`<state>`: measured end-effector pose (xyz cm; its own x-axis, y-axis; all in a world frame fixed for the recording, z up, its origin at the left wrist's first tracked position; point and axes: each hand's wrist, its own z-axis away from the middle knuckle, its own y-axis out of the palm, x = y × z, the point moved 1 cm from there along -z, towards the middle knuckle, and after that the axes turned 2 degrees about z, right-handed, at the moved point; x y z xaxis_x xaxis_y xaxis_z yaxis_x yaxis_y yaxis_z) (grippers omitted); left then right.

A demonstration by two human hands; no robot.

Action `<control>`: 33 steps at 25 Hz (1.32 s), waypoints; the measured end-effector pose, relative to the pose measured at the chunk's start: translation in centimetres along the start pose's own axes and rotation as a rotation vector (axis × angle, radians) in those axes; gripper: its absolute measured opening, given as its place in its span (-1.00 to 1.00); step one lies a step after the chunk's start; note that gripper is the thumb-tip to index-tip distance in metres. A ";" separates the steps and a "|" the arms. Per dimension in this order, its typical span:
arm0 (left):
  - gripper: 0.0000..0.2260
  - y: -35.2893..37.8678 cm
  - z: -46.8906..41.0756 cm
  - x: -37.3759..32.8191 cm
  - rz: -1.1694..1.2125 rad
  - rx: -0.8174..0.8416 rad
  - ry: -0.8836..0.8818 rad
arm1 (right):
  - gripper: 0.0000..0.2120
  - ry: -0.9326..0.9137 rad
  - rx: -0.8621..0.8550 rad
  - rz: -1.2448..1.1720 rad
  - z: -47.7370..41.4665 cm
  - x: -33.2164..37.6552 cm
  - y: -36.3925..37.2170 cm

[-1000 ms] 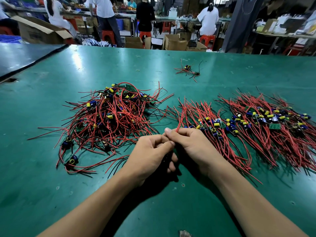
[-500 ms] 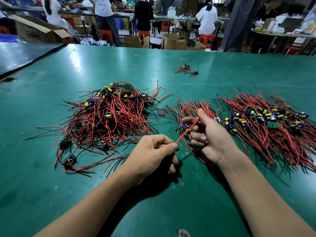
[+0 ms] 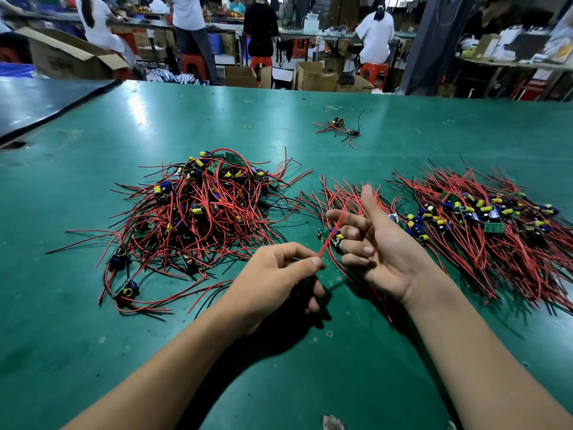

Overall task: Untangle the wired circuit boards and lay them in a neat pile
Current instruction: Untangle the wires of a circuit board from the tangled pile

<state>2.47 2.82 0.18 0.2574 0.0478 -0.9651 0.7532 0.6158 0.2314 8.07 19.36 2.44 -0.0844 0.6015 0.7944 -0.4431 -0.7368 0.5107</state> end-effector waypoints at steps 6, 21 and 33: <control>-0.80 -0.1 -0.4 -0.5 0.163 -0.063 -0.008 | -0.26 -0.078 -0.047 0.132 -0.5 -0.4 -0.3; -0.65 -2.0 -1.1 -2.3 0.445 -0.187 0.215 | -0.86 -0.732 0.135 1.217 0.8 -4.7 2.5; -0.69 -1.3 -0.5 -1.9 0.332 -0.074 0.117 | -0.79 -0.185 0.178 0.156 1.0 -2.2 2.2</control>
<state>0.70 2.33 1.61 0.4065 0.3418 -0.8473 0.5932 0.6065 0.5293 8.16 16.15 2.17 0.0316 0.4221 0.9060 -0.2729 -0.8684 0.4141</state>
